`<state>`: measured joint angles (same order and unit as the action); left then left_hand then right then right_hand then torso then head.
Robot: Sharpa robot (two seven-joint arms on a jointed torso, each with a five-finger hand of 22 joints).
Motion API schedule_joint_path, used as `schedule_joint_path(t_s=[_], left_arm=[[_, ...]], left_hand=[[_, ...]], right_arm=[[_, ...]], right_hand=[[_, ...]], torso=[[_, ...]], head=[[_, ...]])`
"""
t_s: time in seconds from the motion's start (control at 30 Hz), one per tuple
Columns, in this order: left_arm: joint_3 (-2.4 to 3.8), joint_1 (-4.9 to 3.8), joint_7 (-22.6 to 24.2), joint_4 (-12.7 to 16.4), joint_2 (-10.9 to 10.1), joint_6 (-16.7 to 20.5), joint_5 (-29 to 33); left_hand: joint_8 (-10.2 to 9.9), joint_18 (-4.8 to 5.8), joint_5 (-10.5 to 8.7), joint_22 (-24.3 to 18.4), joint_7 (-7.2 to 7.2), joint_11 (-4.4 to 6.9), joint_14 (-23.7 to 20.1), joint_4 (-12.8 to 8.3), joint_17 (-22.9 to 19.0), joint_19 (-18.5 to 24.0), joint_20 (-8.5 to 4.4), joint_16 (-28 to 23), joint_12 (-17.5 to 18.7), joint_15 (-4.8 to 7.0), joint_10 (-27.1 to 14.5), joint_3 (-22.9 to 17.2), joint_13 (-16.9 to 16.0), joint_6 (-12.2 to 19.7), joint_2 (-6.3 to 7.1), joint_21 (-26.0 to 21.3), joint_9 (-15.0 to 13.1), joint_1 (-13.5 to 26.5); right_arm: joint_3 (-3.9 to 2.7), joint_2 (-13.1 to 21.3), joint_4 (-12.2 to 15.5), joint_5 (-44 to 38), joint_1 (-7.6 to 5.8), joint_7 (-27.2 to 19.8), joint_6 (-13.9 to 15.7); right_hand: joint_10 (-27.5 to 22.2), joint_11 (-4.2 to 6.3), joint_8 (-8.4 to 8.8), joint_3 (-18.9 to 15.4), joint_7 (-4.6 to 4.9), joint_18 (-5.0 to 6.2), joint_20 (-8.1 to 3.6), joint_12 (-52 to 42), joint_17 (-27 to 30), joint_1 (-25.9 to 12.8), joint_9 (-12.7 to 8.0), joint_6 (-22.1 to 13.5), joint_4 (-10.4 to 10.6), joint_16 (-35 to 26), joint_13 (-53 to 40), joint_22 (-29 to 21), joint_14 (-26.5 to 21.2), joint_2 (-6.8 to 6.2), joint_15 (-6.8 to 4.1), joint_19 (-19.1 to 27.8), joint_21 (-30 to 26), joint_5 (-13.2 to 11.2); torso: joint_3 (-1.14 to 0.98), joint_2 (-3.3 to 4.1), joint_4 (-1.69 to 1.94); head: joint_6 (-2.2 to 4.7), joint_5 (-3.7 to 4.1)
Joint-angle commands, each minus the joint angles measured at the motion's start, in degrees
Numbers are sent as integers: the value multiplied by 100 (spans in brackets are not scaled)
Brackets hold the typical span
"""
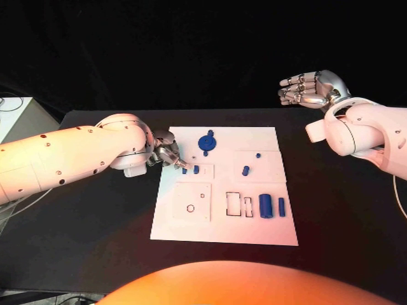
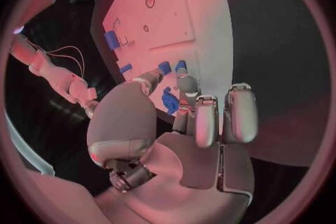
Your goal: Assemble the parts on the task board
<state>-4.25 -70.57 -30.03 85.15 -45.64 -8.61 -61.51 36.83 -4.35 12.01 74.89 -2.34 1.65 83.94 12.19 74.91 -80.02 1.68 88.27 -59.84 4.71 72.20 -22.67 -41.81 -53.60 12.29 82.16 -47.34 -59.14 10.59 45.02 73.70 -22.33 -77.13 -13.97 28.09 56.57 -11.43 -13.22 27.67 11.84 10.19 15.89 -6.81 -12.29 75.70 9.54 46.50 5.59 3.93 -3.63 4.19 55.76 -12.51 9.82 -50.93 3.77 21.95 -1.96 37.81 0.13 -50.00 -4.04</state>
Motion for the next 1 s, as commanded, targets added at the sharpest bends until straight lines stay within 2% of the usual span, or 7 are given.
schedule_joint_path(t_s=[0.03, 0.07, 0.23, 0.47, 0.57, 0.83, 1.0], left_arm=[[54, -1, 157, 154, -91, 117, 413], [91, -2, 279, 234, -152, 227, 627], [149, -4, 1154, 381, -200, 1016, 866], [39, 4, 2381, 361, 78, 2025, -8], [-39, 47, 2765, 321, 225, 2306, -382], [-102, 144, 3115, 202, 438, 2590, -630], [-89, 161, 3398, 158, 478, 2830, -165]], left_hand=[[11, -5, 40, -302, -65, -58, 407, 76, 883, 285, 19, -207, 288, -39, -321, 52, 392, 213, -4, -227, -7, -248], [-33, -108, 76, -766, -167, -152, 237, 115, 472, 640, 80, -486, 626, -120, -733, 65, 832, 446, -38, -533, 14, -475], [-159, -425, 127, -2258, -427, -372, -494, -149, -799, 1773, 289, -1437, 903, -329, -1521, -569, 1055, 1004, -259, -1672, 280, -1542], [-665, -512, 34, -2690, -562, -529, -859, -637, -1285, 2126, 399, -1744, 1260, -467, -2142, -1446, 1438, 1002, 70, -2034, 1033, -1888], [-860, -604, 18, -3173, -664, -649, -1551, -716, -2163, 2630, 490, -2423, 1545, -579, -2387, -1465, 1728, 1092, 241, -2475, 1316, -1829], [-892, -610, 7, -3210, -694, -702, -1728, -758, -2415, 2684, 532, -2587, 1644, -614, -2418, -1437, 1898, 1059, 249, -2556, 1470, -1820], [-871, -617, 23, -3246, -721, -727, -2017, -792, -2885, 2713, 559, -2911, 1691, -637, -2361, -1457, 2060, 943, 136, -2624, 1604, -1848]], right_arm=[[-1, 4, 3, -48, 10, -26, -87], [-1, 4, 1, -48, 14, -28, -89], [-1, -2, -9, -41, 30, -39, -97], [-1, -25, -37, -36, 52, -53, -98], [-1, -32, -47, -37, 58, -54, -96], [-1, 7, 2, -516, 75, -2, -268], [-1, 161, 270, -1503, 85, 151, -536]], right_hand=[[-3, -28, 25, -6, 319, 17, 16, 33, 6, -28, -7, 29, -34, -26, -1, -8, -57, 30, -1, 42, -27, 27], [-2, -29, 26, -7, 320, 17, 17, 34, 11, -30, -7, 30, -36, -26, -1, -14, -62, 30, 1, 52, -27, 27], [1, -29, 27, -5, 320, 17, 19, 33, 15, -28, -7, 33, -40, -25, -2, -18, -67, 33, 2, 60, -26, 28], [10, -25, 26, 4, 314, 20, 20, 31, 20, -13, -7, 41, -55, -18, -3, -23, -65, 38, 0, 67, -21, 30], [10, -25, 26, 4, 314, 20, 20, 31, 20, -13, -7, 41, -55, -18, -3, -23, -65, 38, 0, 67, -21, 30], [50, 9, 41, 80, 279, 42, -10, 41, 36, 80, -11, 78, -188, 91, -1, -22, 112, 47, -53, -40, 40, 18], [385, 169, -26, 290, 129, 41, -245, -21, -69, 203, 23, 338, -439, 407, -3, 42, 725, 81, -279, -611, 286, -80]], torso=[[-1, 4, -6], [-2, 0, 0], [-5, -2, 16], [-1, 1, -3], [-2, 1, -5], [-6, 1, -8], [-9, 12, -2]], head=[[0, 21], [0, 26], [0, 54], [0, 83], [0, 159], [0, 359], [0, 370]])
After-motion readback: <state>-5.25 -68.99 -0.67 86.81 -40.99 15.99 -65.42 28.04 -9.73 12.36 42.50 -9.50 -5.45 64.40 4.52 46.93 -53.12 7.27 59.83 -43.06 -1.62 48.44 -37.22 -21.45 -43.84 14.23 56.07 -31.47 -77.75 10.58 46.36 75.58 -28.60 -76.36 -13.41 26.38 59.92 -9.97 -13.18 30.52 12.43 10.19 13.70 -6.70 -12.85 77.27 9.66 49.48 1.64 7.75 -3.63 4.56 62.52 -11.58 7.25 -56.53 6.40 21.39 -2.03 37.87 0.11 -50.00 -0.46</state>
